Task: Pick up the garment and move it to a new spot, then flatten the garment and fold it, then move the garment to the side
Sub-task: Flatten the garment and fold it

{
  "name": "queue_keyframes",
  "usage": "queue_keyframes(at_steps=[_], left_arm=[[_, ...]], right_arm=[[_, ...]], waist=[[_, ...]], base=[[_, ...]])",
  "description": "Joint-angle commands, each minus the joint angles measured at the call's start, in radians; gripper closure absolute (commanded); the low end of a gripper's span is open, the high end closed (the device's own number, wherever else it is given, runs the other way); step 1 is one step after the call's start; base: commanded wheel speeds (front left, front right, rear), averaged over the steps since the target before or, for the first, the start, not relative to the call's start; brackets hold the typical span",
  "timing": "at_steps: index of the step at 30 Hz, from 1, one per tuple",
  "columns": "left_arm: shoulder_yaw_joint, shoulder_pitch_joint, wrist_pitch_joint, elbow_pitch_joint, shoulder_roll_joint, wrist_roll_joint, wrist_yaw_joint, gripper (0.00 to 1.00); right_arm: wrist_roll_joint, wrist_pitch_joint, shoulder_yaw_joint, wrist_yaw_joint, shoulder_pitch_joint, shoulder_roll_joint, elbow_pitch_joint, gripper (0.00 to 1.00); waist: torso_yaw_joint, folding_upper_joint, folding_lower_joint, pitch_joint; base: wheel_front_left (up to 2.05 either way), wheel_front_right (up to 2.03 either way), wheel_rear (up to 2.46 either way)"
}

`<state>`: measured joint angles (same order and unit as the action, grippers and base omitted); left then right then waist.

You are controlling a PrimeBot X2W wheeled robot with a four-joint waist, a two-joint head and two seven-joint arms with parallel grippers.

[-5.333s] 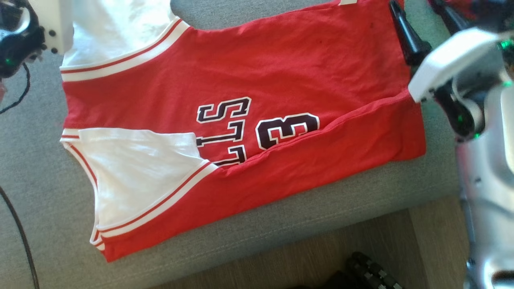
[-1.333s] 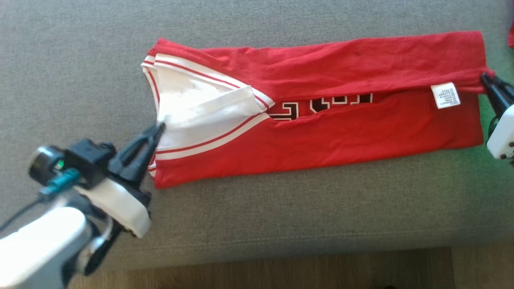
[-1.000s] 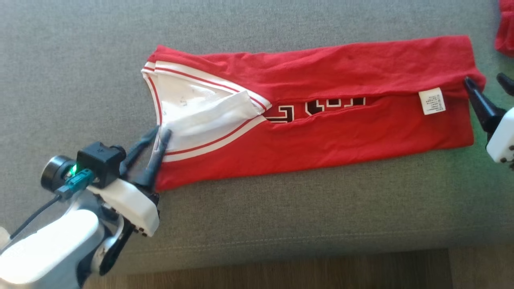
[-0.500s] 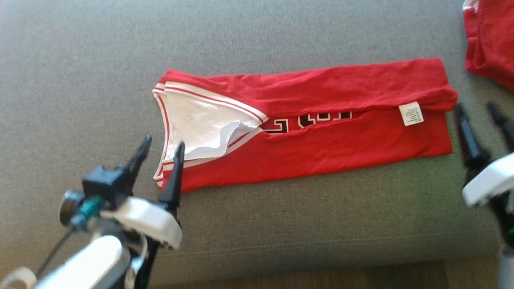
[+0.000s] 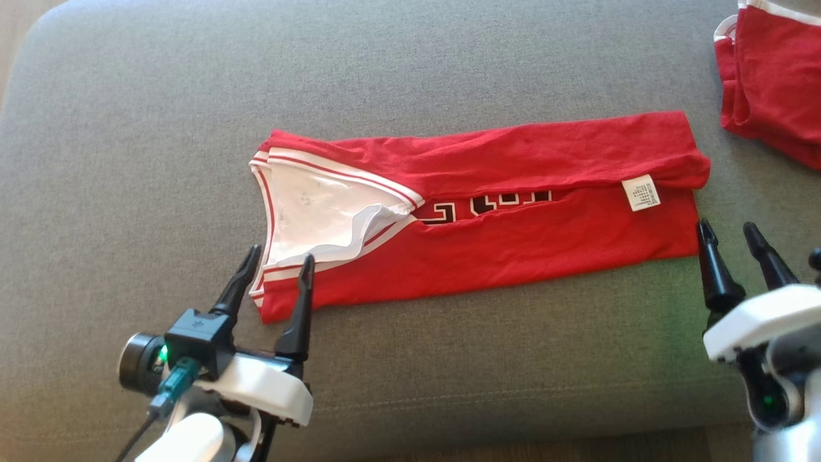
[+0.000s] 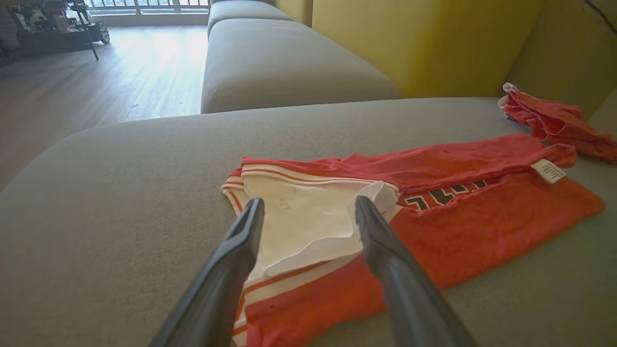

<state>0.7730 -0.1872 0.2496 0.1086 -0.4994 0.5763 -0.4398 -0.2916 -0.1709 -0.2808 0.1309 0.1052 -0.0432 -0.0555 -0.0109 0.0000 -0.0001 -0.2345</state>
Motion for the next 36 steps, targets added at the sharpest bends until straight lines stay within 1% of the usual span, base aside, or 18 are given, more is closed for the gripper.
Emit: queue_keyframes(at_steps=[1,10,15,16,19,25,32,36], left_arm=[[-0.046,-0.027,0.012,0.026,-0.008,-0.023,0.011,0.0],[-0.025,-0.044,0.012,0.002,0.032,-0.074,0.076,0.0],[-0.017,-0.057,0.012,-0.014,0.052,-0.089,0.098,0.0],[-0.017,-0.057,0.012,-0.014,0.052,-0.089,0.098,0.0],[-0.017,-0.064,0.012,-0.022,0.06,-0.095,0.107,0.0],[-0.034,-0.067,0.012,-0.033,0.066,-0.101,0.12,0.0],[-0.05,-0.07,0.012,-0.035,0.074,-0.108,0.134,0.0],[-0.052,-0.073,0.012,-0.038,0.077,-0.112,0.142,0.0]], right_arm=[[0.002,0.005,0.002,0.0,0.082,-0.007,-0.012,0.0],[0.115,-0.071,-0.105,0.0,0.314,-0.007,-0.271,0.0],[0.194,-0.092,-0.146,0.0,0.401,-0.007,-0.391,0.0],[0.194,-0.092,-0.146,0.0,0.401,-0.007,-0.391,0.0],[0.218,-0.102,-0.147,0.0,0.431,-0.007,-0.453,0.0],[0.222,-0.119,-0.103,0.0,0.45,-0.007,-0.534,0.0],[0.227,-0.103,-0.094,0.0,0.479,-0.007,-0.588,0.0],[0.231,-0.094,-0.095,0.0,0.507,-0.007,-0.645,0.0]], waist=[[0.0,0.0,0.0001,-0.001],[0.02,0.0,0.0001,-0.025],[0.028,0.0,0.0001,-0.041],[0.028,0.0,0.0001,-0.041],[0.031,0.0,0.0001,-0.05],[0.024,0.0,0.0001,-0.062],[0.016,0.0,0.0001,-0.066],[0.019,0.0,0.0001,-0.069]], base=[[0.0,0.0,0.0],[0.0,0.0,0.0],[0.0,0.0,0.0],[0.0,0.0,0.0],[0.0,0.0,0.0],[0.0,0.0,0.0],[0.0,0.0,0.0],[0.0,0.0,0.0]])
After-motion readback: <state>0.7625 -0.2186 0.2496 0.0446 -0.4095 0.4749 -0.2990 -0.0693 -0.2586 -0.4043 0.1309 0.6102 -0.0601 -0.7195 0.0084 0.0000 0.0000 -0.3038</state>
